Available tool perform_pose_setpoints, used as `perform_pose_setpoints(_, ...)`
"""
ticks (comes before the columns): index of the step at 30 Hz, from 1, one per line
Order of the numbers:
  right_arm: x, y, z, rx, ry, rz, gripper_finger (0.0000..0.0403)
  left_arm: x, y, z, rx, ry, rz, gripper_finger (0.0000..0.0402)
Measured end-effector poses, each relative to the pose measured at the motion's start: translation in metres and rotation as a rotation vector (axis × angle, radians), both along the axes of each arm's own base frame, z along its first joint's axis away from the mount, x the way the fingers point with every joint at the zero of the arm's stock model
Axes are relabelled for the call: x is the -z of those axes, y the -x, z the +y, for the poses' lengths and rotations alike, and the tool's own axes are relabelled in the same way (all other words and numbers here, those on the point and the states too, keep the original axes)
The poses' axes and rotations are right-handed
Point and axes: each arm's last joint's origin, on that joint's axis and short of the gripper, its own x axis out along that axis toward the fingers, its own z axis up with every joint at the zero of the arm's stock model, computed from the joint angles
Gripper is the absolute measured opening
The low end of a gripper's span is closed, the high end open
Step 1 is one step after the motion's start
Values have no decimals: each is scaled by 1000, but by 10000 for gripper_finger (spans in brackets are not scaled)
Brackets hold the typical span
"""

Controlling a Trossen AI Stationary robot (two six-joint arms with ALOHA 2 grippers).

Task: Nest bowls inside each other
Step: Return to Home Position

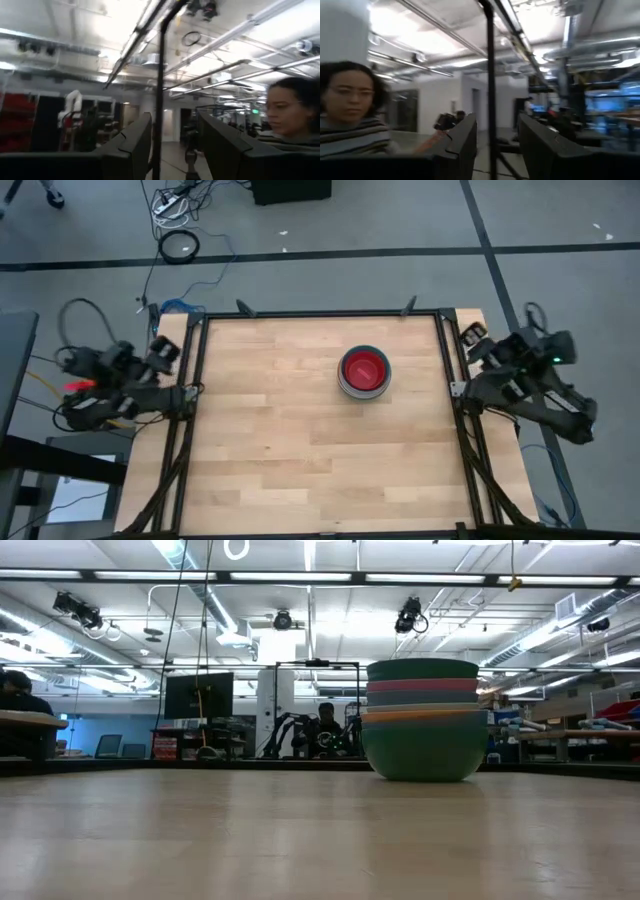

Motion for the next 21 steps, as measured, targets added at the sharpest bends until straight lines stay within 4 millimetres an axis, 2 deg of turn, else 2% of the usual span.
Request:
perform_pose_setpoints(3,-11,15,7,52,28,2,134,-15,16,-4,18,-42,-21,168)
perform_pose_setpoints(7,-16,32,18,80,55,-27,134,-28,32,-7,18,-53,-29,168)
perform_pose_setpoints(16,-7,63,35,91,56,-92,134,-38,48,-9,2,-48,1,168)
perform_pose_setpoints(21,-8,63,33,8,4,-64,134,-37,48,-9,-5,-54,14,168)
